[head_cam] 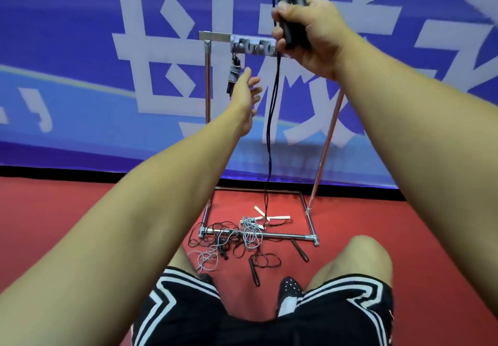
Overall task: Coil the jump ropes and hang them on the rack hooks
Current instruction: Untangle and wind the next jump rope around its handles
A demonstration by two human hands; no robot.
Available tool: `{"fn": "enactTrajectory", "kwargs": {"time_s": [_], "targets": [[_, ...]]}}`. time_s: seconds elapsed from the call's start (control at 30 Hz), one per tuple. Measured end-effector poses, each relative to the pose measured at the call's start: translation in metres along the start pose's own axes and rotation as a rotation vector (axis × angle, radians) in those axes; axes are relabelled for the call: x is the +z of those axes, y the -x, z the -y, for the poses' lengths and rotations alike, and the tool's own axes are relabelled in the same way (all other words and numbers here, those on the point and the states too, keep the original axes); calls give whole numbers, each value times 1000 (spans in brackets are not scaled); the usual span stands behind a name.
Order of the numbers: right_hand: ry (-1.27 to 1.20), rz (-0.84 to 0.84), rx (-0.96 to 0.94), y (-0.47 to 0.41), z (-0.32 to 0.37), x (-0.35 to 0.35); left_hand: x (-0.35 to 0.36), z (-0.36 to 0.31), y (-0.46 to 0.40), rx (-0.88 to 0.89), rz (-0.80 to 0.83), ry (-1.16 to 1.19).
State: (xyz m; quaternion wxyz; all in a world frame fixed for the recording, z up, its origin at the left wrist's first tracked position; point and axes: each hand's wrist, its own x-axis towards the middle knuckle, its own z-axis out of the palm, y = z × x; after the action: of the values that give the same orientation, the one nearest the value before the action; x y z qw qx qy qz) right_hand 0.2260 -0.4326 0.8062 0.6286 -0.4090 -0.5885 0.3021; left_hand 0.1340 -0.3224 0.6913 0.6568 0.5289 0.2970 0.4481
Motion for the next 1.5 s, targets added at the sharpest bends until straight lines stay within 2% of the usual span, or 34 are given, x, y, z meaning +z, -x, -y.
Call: {"fn": "enactTrajectory", "kwargs": {"time_s": [0.13,0.23,0.33,0.4,0.6,0.7,0.83,1.0,1.13,1.27,1.5], "targets": [[35,3,-56,-3,11,15,18,54,28,-101,275,-93],[46,-79,-78,-4,15,5,16,112,50,-236,364,-214],[29,-131,16,3,1,-15,6,139,53,-325,255,-85],[36,-117,125,13,-19,-29,4,129,47,-308,160,-25],[17,-136,311,36,-53,-46,-6,95,17,-242,51,-82],[-8,-31,451,49,-57,-46,-12,81,15,-204,21,-68],[15,192,649,70,-76,-40,-13,71,15,-21,20,21],[-71,279,701,83,-105,-26,-25,81,20,0,20,111],[-144,296,734,101,-124,-25,-42,88,28,-12,-17,89],[-314,230,771,128,-153,-21,-53,97,34,-17,-3,74],[-439,181,730,150,-175,-11,-57,124,48,-68,60,2]]}}
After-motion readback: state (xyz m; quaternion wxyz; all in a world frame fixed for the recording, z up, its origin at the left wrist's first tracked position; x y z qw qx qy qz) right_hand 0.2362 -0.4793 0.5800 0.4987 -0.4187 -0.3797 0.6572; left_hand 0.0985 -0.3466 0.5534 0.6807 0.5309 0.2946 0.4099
